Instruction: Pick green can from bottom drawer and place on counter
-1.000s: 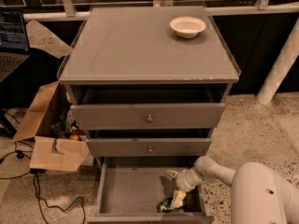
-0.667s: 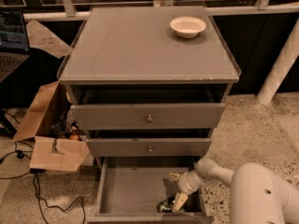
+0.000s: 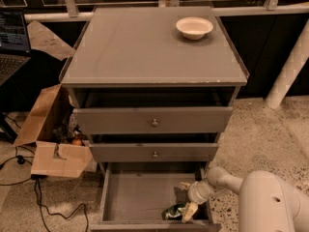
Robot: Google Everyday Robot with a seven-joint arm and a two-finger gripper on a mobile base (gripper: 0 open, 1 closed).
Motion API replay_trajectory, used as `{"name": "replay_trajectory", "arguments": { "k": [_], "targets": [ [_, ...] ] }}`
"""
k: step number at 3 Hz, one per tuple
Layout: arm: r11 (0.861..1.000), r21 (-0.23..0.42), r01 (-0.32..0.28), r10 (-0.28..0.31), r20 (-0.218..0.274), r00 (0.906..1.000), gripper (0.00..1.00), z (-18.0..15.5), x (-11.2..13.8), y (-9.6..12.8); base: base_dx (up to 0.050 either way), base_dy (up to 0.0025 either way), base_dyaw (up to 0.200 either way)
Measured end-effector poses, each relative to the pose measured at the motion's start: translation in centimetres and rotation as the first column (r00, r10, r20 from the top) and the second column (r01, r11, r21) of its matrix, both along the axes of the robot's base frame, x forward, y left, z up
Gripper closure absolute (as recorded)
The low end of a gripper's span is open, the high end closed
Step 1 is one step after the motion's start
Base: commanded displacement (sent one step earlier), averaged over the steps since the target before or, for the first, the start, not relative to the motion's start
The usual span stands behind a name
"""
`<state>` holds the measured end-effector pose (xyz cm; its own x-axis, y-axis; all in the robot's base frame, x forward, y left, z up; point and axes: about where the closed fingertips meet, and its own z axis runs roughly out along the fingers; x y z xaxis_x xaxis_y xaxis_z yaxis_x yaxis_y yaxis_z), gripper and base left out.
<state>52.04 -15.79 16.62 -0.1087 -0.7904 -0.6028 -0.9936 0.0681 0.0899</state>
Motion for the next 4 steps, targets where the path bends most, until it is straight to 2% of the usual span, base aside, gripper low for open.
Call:
{"name": "replay_trajectory", "arguments": {
  "k": [1, 2, 4],
  "targets": [
    [0.999, 0.035, -0.019, 0.018, 0.028, 0.9994, 0.0, 0.0, 2.1, 1.0, 0.0, 0.0, 0.0],
    [0.999, 0.035, -0.018, 0.017, 0.03, 0.9994, 0.0, 0.0, 2.2, 1.0, 0.0, 0.0, 0.0],
    [0.996, 0.089, -0.015, 0.014, 0.003, 0.9999, 0.0, -2.0, 0.3, 1.5, 0.0, 0.0, 0.0]
  ]
}}
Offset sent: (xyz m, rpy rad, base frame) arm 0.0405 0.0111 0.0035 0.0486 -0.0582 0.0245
